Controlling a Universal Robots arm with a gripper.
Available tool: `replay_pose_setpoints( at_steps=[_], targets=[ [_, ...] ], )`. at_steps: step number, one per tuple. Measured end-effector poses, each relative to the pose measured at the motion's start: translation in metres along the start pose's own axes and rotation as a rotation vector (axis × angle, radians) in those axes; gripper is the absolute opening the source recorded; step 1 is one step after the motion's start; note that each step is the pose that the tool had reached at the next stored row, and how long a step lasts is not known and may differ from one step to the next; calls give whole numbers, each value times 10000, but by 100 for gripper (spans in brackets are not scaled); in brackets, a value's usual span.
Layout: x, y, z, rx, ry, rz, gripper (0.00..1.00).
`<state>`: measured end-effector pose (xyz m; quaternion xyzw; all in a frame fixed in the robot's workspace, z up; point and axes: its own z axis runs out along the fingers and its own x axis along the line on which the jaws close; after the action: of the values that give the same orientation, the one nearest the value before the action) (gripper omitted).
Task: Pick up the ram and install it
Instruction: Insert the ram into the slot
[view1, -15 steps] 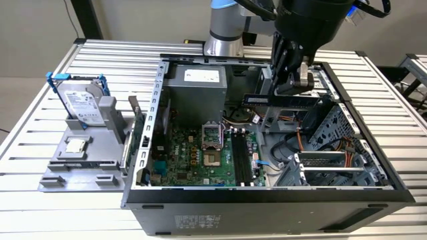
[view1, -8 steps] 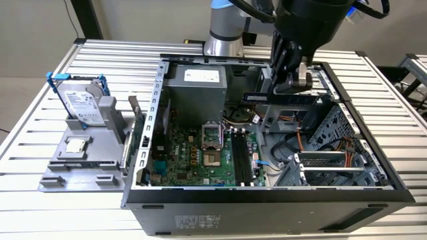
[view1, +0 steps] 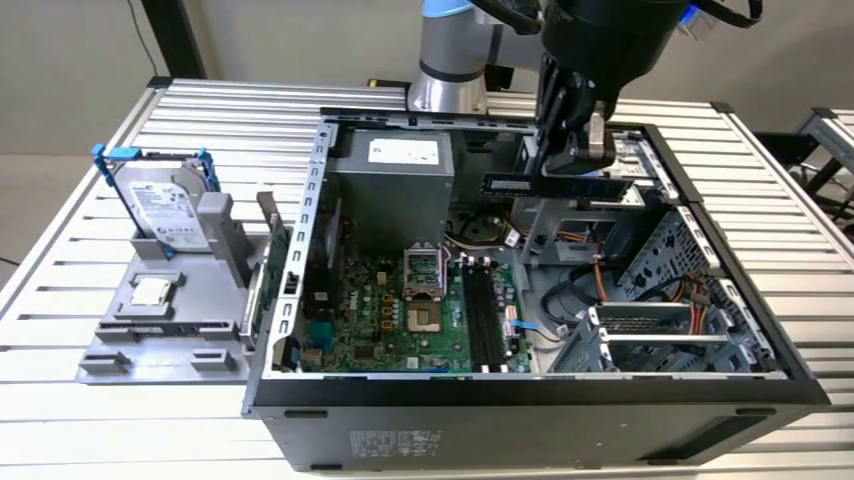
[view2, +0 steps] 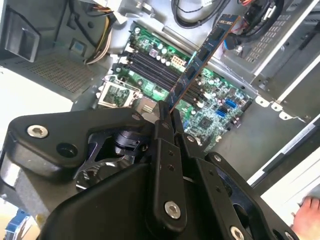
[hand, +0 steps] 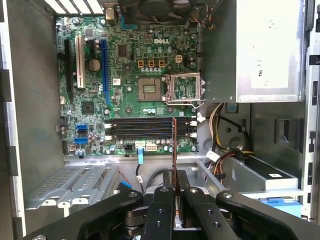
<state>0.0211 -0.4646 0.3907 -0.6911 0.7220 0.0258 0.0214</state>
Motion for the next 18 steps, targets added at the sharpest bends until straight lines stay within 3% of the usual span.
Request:
replay_pose_setpoints(
  at_steps=[18],
  targets=[
    [-9,0,3,9,23,132,0]
  ],
)
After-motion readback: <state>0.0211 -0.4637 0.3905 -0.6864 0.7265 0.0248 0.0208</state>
